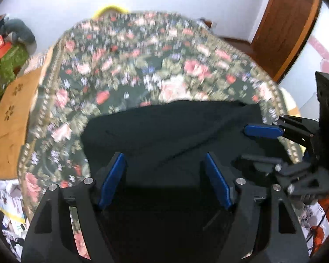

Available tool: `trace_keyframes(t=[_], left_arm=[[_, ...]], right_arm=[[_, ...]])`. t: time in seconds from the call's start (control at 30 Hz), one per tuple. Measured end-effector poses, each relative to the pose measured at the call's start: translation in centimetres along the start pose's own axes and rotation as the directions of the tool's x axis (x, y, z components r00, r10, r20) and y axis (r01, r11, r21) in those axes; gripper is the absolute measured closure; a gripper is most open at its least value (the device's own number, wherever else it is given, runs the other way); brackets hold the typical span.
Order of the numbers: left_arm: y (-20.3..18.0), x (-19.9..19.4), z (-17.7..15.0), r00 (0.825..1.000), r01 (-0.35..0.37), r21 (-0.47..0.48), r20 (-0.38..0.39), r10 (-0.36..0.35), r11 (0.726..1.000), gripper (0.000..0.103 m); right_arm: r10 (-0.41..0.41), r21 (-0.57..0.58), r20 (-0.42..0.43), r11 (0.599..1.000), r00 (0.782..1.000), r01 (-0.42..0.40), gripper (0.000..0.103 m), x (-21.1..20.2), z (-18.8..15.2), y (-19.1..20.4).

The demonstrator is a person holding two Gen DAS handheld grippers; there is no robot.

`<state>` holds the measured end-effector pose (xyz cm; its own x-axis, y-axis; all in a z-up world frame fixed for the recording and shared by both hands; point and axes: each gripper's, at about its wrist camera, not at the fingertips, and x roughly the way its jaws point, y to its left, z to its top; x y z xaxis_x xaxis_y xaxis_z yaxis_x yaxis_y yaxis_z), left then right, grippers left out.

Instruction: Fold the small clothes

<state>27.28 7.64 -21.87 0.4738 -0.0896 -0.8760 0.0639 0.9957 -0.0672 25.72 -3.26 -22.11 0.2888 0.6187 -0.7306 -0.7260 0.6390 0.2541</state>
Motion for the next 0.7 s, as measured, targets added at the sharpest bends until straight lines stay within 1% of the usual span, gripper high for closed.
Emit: trace_keyframes(t=[0.03,0.07,0.1,0.13,0.17,0.23,0.27,0.33,0.4,0.43,0.47,0.53,0.6,0.7], left_arm=[[0.1,0.6,0.0,1.0,-0.008,-0.001,-0.016,0.008,1.0,0.029],[0.6,1.5,0.0,0.999,-0.03,-0.009,-0.028,0.03,1.0,0.028],[1.1,1.7,-0.1,0.999,-0.027,-0.021,-0.023,0.026,0.999,0.019],[1.8,1.9,-0.3,1.0,-0.011,-0.046,-0.019,0.01,0.999,0.017],[2.7,1.9,-0.4,1.0,0.005,-0.078,-0.019,-0.007,0.997,0.017],[4.1,1.8,-0.8,1.0,0.023,-0.127,-0.016,-0.026,0.992,0.017],[4.7,1.6,-1.0,1.0,0.016,-0.143,-0.012,-0.018,0.99,0.017],[5.4,1.0,-1.5,1.0,-0.002,-0.158,-0.006,0.001,0.988,0.017],[5.8,0.3,-2.2,0.998,-0.068,-0.15,-0.004,0.068,0.986,0.017],[5.9,-0.1,-2.5,0.994,-0.104,-0.144,-0.004,0.105,0.984,0.017],[6.0,-0.4,-2.9,0.99,-0.143,-0.138,-0.005,0.144,0.98,0.017],[6.2,-1.4,-4.0,0.983,-0.184,-0.132,-0.005,0.185,0.974,0.017],[6.3,-2.4,-4.8,0.982,-0.188,-0.127,0.009,0.191,0.974,0.017],[5.4,-4.4,-5.6,0.982,-0.175,-0.112,0.05,0.181,0.978,0.017]], right_arm=[[0.006,0.007,-0.021,1.0,1.0,-0.006,0.052,0.6,-0.1,-0.2],[0.012,0.015,-0.024,1.0,1.0,-0.011,0.052,1.0,-0.2,-0.5],[0.015,0.022,-0.016,1.0,1.0,-0.015,0.052,1.1,-0.3,-0.8],[0.013,0.029,-0.006,0.999,1.0,-0.013,0.052,1.0,-0.4,-1.2],[0.007,0.032,-0.002,0.999,1.0,-0.007,0.052,0.9,-0.5,-1.5],[-0.032,0.029,0.002,0.999,0.999,0.032,0.052,0.5,-0.9,-1.9],[-0.077,0.021,0.0,0.997,0.997,0.077,0.052,0.3,-1.1,-2.1],[-0.128,0.003,0.0,0.992,0.992,0.128,0.052,-0.3,-1.8,-2.3],[-0.161,0.024,-0.011,0.987,0.987,0.161,0.046,-0.7,-2.3,-2.7],[-0.174,0.04,-0.016,0.984,0.985,0.175,0.045,-1.1,-2.7,-3.1],[-0.177,0.052,-0.019,0.983,0.984,0.177,0.045,-1.5,-2.9,-3.3],[-0.174,0.08,-0.023,0.981,0.985,0.175,0.045,-2.5,-3.5,-3.5],[-0.168,0.082,-0.01,0.982,0.986,0.168,0.045,-3.3,-3.7,-3.0],[-0.142,0.066,0.038,0.988,0.989,0.139,0.045,-4.8,-3.4,-1.4]])
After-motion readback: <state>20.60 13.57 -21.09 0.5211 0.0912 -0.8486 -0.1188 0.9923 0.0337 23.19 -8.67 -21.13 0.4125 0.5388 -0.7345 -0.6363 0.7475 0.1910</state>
